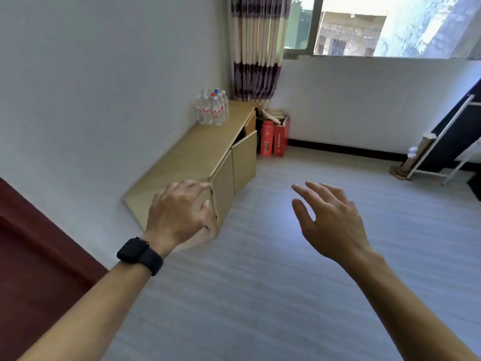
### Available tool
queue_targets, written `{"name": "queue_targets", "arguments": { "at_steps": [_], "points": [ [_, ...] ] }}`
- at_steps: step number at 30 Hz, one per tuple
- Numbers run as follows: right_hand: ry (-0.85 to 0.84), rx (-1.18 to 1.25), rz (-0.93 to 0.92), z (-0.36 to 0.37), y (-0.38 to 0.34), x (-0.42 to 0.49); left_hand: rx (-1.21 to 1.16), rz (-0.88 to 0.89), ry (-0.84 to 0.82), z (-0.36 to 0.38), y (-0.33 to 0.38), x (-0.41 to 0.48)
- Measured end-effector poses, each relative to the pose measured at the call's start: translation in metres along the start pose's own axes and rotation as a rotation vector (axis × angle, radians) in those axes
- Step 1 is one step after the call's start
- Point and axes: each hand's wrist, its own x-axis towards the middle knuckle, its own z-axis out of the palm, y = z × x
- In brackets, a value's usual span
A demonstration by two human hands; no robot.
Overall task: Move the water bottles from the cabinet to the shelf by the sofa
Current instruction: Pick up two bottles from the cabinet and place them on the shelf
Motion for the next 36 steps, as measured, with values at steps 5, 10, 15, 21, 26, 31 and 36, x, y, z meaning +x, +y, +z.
{"name": "queue_targets", "arguments": {
  "at_steps": [5, 10, 15, 21, 26, 31, 36],
  "points": [
    [-0.059, -0.021, 0.014, 0.033, 0.016, 0.046, -0.008, -0.025, -0.059, 0.033, -0.009, 0.048],
    [-0.023, -0.045, -0.004, 0.057, 0.033, 0.123, -0.003, -0.021, -0.061, 0.062, -0.024, 0.133],
    [0.019, -0.061, 0.0, 0.071, 0.049, 0.204, -0.009, 0.01, -0.046, 0.082, -0.038, 0.223],
    [0.067, -0.057, 0.04, 0.091, 0.076, 0.293, -0.025, 0.021, -0.07, 0.108, -0.047, 0.327],
    [0.082, -0.032, 0.037, 0.115, 0.112, 0.375, -0.032, 0.032, -0.101, 0.146, -0.038, 0.404],
    [0.13, -0.02, -0.004, 0.139, 0.161, 0.469, -0.015, 0.049, -0.087, 0.191, -0.021, 0.494],
    [0.127, -0.007, -0.062, 0.152, 0.218, 0.568, 0.002, -0.017, -0.088, 0.225, -0.005, 0.584]
  ]
}}
